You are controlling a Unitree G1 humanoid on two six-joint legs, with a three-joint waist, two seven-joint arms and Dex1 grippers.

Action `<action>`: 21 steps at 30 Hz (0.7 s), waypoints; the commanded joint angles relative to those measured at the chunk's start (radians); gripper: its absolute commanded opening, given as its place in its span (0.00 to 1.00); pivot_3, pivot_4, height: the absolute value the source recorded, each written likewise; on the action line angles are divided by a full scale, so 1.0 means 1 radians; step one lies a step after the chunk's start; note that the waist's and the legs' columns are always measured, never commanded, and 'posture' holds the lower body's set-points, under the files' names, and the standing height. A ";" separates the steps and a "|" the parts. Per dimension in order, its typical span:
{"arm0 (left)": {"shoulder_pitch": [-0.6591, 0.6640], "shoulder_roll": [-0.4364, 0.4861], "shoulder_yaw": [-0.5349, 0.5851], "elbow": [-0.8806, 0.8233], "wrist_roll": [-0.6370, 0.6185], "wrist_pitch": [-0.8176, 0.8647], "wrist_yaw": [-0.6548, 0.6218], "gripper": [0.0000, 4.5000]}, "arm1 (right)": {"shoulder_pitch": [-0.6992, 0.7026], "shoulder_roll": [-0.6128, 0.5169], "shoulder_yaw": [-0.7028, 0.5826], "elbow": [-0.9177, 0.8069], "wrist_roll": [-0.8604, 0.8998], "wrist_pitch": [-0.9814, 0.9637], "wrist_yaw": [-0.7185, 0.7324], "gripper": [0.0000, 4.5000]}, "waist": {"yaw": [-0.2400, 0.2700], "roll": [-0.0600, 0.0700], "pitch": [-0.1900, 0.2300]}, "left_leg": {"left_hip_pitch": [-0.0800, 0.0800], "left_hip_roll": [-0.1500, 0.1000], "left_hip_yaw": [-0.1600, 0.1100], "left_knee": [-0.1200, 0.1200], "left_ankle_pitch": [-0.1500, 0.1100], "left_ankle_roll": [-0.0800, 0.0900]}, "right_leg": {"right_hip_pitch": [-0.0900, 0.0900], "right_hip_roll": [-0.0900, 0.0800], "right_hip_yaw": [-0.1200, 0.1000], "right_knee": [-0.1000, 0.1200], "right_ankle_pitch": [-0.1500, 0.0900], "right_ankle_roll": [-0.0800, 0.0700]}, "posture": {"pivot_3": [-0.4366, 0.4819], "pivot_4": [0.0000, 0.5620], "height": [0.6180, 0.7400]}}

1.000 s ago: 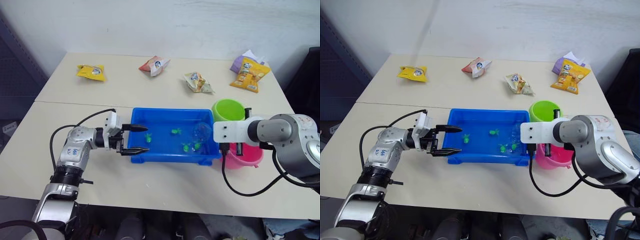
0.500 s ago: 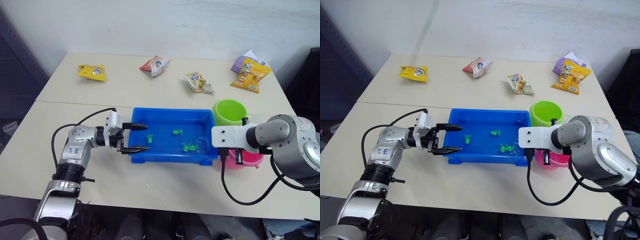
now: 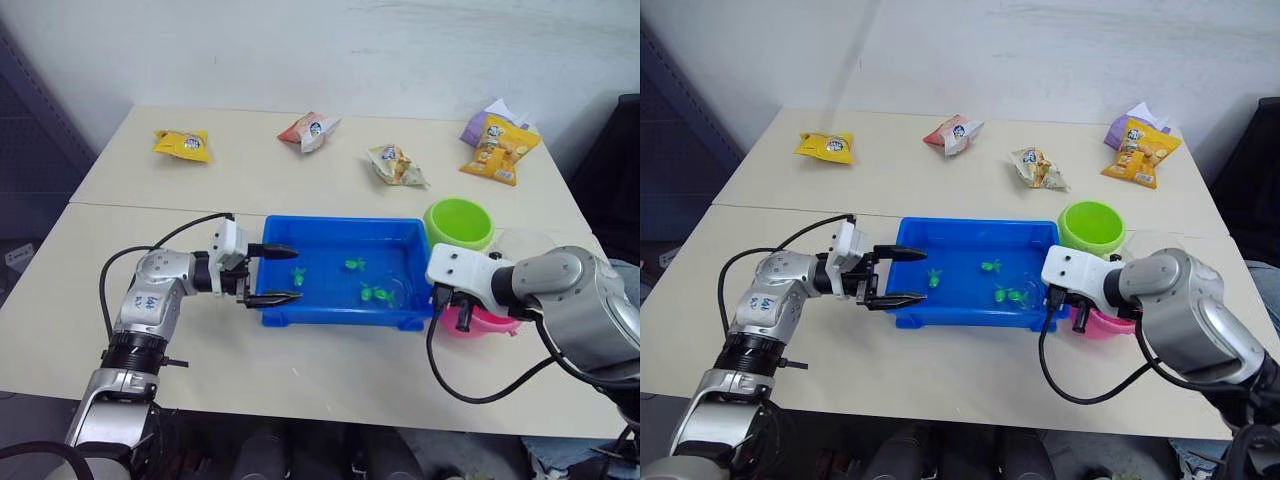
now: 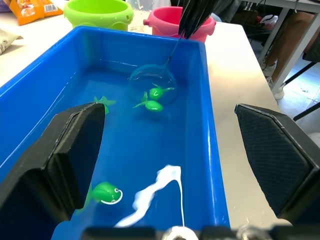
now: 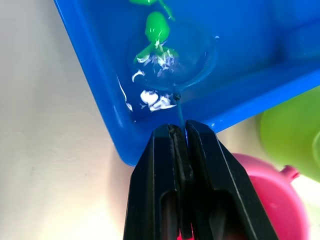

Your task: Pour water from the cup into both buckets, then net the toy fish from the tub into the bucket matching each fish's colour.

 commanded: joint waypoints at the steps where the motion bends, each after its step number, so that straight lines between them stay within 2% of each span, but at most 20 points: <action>1: 0.004 0.014 0.021 -0.061 -0.018 0.029 0.015 0.99 | 0.020 0.011 -0.060 -0.042 0.049 0.029 -0.041 0.00 | 0.000 0.000 0.000 | 0.000 0.000 0.000 0.000 0.000 0.000 | 0.000 0.000 0.000 0.000 0.000 0.000 | 0.48 0.27 0.98; 10: 0.024 0.022 0.023 -0.113 -0.026 0.064 0.027 0.99 | 0.036 0.036 -0.128 -0.044 0.174 0.078 -0.100 0.00 | 0.001 0.000 0.000 | 0.000 0.000 0.000 0.000 0.000 0.000 | 0.000 0.000 0.000 0.000 0.000 0.000 | 0.48 0.27 0.98; 21: 0.031 0.028 0.026 -0.126 -0.027 0.074 0.029 0.99 | 0.043 -0.040 -0.179 -0.024 0.273 0.063 -0.123 0.00 | 0.001 0.000 0.000 | 0.000 0.000 0.000 -0.004 0.000 0.000 | 0.000 0.000 0.000 -0.004 0.000 0.000 | 0.48 0.27 0.98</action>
